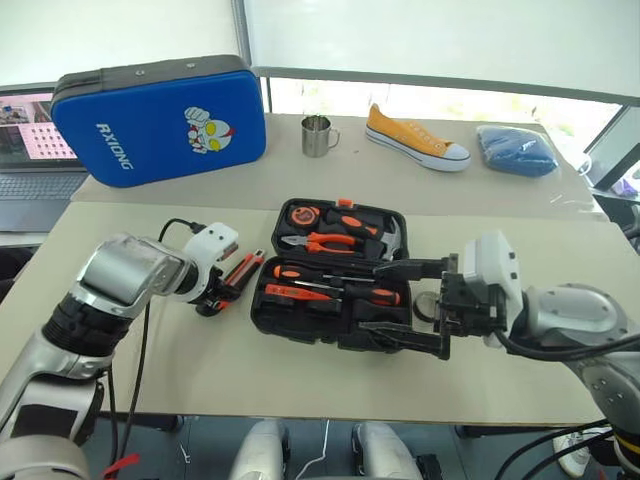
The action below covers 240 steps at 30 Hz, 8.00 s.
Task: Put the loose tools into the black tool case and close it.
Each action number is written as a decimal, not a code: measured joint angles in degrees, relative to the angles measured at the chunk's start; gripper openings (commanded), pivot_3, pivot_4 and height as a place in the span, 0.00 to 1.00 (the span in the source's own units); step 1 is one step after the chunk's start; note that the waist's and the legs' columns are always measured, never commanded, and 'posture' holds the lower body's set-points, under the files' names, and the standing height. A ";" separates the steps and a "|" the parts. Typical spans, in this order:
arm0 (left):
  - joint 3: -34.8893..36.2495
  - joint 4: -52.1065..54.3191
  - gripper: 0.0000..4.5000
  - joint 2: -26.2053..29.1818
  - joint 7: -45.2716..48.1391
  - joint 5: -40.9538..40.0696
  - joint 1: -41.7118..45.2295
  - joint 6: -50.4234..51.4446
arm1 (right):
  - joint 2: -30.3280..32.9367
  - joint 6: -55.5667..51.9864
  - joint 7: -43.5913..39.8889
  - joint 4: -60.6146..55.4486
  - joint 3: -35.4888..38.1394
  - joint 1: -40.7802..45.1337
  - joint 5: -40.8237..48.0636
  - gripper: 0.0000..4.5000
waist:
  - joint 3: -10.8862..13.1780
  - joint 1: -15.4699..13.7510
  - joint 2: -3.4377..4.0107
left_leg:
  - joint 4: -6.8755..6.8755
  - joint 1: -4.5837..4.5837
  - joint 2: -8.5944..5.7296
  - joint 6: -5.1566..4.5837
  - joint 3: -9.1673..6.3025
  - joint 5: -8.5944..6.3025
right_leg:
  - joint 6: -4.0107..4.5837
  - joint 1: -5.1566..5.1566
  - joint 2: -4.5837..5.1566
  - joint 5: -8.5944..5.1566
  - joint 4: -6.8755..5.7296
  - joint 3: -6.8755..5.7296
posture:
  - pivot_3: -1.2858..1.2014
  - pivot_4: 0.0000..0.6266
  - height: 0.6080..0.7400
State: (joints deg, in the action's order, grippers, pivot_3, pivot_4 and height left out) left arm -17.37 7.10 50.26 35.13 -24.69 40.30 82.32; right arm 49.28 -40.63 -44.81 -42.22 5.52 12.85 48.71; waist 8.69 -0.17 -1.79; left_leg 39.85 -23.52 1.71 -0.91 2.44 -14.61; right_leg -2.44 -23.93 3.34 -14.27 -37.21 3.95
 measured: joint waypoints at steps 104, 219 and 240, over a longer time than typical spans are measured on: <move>-14.02 -1.72 0.01 -4.38 51.47 28.24 5.09 -59.92 | 6.24 -3.36 6.07 -4.54 8.45 -9.09 8.92 1.00 | 0.14 -0.42 -0.25 | 0.54 -0.62 0.03 -0.19 -0.06 -0.10 | -0.13 -0.15 -0.07 0.08 0.11 -0.03 | 0.52 0.24 0.99; 17.13 14.42 1.00 1.32 38.08 -10.04 -8.34 -45.75 | 3.44 10.25 -25.91 17.17 -18.50 6.65 -30.09 0.01 | 0.34 0.73 -0.04 | 0.05 0.20 -0.02 -0.24 -0.04 -0.14 | -0.15 0.55 0.00 -0.10 0.31 0.01 | 0.52 0.24 0.99; 16.93 14.04 1.00 1.31 36.95 -9.03 -7.21 -45.97 | 4.21 7.49 -23.40 14.05 -16.68 4.64 -29.88 0.99 | 0.34 0.79 -0.04 | 0.04 0.19 -0.02 -0.24 -0.05 -0.14 | -0.14 0.53 -0.02 -0.10 0.30 0.02 | 0.52 0.24 0.99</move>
State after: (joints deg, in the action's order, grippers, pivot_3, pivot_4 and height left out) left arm -0.44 21.13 51.57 72.08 -33.72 33.09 36.36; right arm 53.48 -33.14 -68.21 -28.18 -11.16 17.49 18.83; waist 9.03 0.62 -1.83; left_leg 39.88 -23.33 1.69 -1.15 2.39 -14.75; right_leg -2.58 -23.40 3.32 -14.38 -36.92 3.96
